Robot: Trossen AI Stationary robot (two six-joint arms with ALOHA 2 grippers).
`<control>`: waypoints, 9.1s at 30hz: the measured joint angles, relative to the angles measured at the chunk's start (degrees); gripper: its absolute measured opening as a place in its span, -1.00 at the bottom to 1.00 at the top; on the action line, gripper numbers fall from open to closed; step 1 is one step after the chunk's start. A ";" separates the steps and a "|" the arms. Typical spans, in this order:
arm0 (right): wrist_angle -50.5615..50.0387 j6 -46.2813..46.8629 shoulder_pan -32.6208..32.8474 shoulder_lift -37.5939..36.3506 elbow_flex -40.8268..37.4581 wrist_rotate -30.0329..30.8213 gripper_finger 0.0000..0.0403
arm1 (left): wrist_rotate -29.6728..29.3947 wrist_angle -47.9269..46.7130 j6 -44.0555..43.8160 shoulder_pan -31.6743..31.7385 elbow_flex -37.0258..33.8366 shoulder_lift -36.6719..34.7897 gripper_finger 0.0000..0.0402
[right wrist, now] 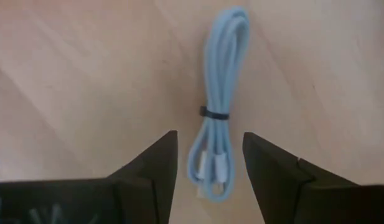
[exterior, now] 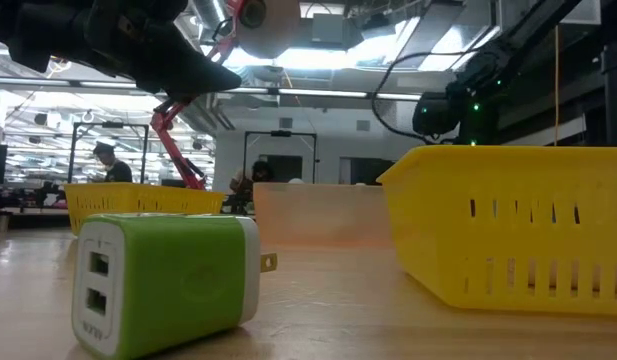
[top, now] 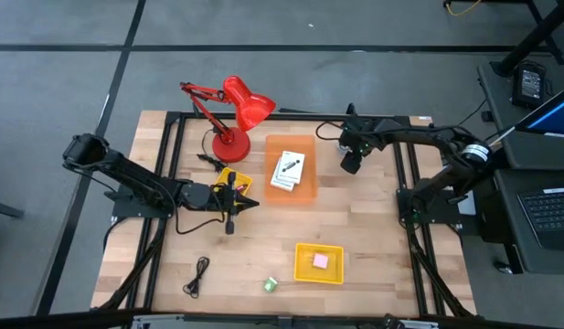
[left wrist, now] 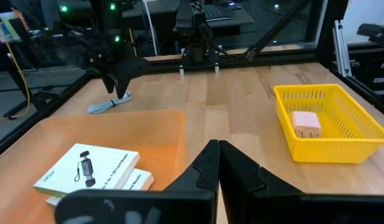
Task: Pick and place items into bin
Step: Put the blue charger cable into the left yellow bin
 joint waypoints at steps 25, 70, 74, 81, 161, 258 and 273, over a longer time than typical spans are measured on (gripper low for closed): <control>3.03 -3.03 -3.51 8.10 0.14 -4.60 -0.66 | -0.45 -0.02 -1.48 0.00 0.00 0.00 -0.98; -4.89 10.90 22.85 -23.55 3.83 -1.65 -0.95 | -0.45 0.29 0.05 -0.02 0.00 0.00 -0.98; 4.26 7.69 28.85 -25.72 2.27 -1.98 -0.95 | -0.45 0.92 0.05 -0.01 0.00 0.01 -0.98; 25.05 6.63 34.93 -28.08 -7.05 -4.02 -0.95 | -0.45 0.92 -1.37 -0.02 0.00 0.02 -0.98; 96.24 2.39 48.66 -8.10 -24.70 -3.06 -0.95 | 5.91 23.58 1.63 3.84 20.48 25.10 0.00; 75.71 7.32 51.33 -18.66 -24.66 2.56 -0.95 | -14.08 9.38 6.44 -9.96 -1.13 -3.62 -0.91; 75.32 7.83 51.32 -18.68 -24.68 2.64 -0.99 | -31.73 -16.79 -12.30 -17.82 0.54 -13.05 -0.91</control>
